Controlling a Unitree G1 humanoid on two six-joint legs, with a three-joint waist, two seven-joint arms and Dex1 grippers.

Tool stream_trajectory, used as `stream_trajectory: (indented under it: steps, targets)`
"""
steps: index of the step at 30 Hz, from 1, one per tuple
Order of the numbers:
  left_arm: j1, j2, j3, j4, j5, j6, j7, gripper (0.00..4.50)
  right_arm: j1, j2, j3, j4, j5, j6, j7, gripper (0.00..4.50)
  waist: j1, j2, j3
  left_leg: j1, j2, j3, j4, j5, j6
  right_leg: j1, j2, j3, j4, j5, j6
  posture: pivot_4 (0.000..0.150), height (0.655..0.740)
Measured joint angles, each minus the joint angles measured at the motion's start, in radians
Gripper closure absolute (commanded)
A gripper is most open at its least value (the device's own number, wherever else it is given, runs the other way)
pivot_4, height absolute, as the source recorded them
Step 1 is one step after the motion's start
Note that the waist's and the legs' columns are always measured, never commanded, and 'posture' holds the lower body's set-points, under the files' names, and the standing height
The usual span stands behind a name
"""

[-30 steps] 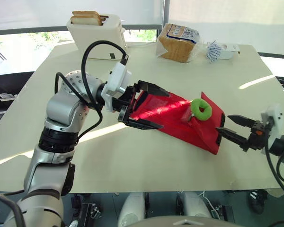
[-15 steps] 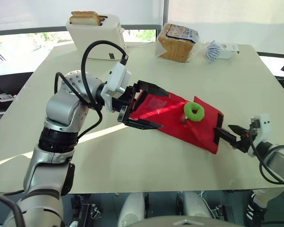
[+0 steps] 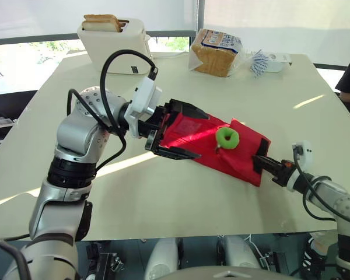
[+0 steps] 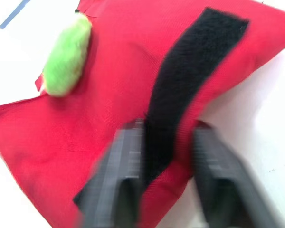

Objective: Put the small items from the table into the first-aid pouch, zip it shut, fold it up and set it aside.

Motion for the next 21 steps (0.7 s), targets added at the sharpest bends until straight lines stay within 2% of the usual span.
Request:
stream_trajectory:
  steps: [2, 9, 11, 13, 14, 16, 21]
  targets:
    - [0.001, 0.003, 0.0, -0.002, 0.0, 0.0, 0.001, 0.0, 0.01, -0.052, 0.008, -0.006, 0.016, 0.0, 0.064, 4.45, 0.001, 0.001, 0.0, 0.0, 0.0, 0.0, 0.0, 0.0, 0.0, 0.0, 0.0, 0.0, 0.0, 0.0, 0.0, 0.15, 0.74]
    - [0.022, 0.021, 0.005, -0.018, 0.0, 0.002, 0.001, 0.0, 0.123, -0.392, 0.043, -0.024, -0.02, -0.051, 0.419, 4.45, 0.008, 0.001, 0.001, -0.001, 0.0, 0.0, 0.0, 0.0, 0.0, 0.001, -0.001, 0.0, -0.001, 0.0, 0.0, 0.15, 0.74]
    - [0.023, 0.022, 0.005, -0.019, 0.0, 0.002, 0.002, 0.0, 0.124, -0.527, 0.105, 0.029, -0.138, -0.174, 0.535, 4.45, 0.005, 0.001, 0.001, 0.0, -0.001, 0.0, 0.001, 0.0, 0.0, 0.001, -0.001, 0.0, -0.001, 0.0, 0.0, 0.15, 0.74]
    - [0.024, 0.023, 0.006, -0.02, 0.0, 0.002, 0.002, 0.0, 0.102, -0.58, 0.142, 0.086, -0.225, -0.262, 0.583, 4.45, 0.004, 0.0, 0.001, 0.0, -0.001, 0.0, 0.001, 0.0, 0.0, 0.001, -0.001, 0.0, -0.001, 0.0, 0.0, 0.15, 0.74]
    - [0.025, 0.024, 0.006, -0.02, 0.0, 0.002, 0.002, 0.0, 0.048, -0.597, 0.19, 0.15, -0.306, -0.347, 0.604, 4.45, 0.003, 0.0, 0.001, 0.0, -0.001, 0.0, 0.001, 0.0, 0.0, 0.001, -0.001, 0.0, -0.001, 0.0, 0.0, 0.15, 0.74]
    - [0.026, 0.024, 0.007, -0.021, 0.0, 0.002, 0.002, 0.0, -0.021, -0.589, 0.237, 0.225, -0.377, -0.423, 0.616, 4.45, 0.002, 0.0, 0.001, 0.0, -0.001, 0.0, 0.001, 0.0, 0.0, 0.001, -0.001, 0.0, -0.001, 0.0, 0.0, 0.15, 0.74]
    - [0.028, 0.025, 0.009, -0.021, 0.0, 0.002, 0.002, 0.0, -0.119, -0.541, 0.279, 0.302, -0.445, -0.481, 0.626, 4.45, 0.003, 0.0, 0.001, 0.0, 0.0, 0.0, 0.001, 0.0, 0.0, 0.001, -0.001, 0.0, -0.001, 0.0, 0.0, 0.15, 0.74]
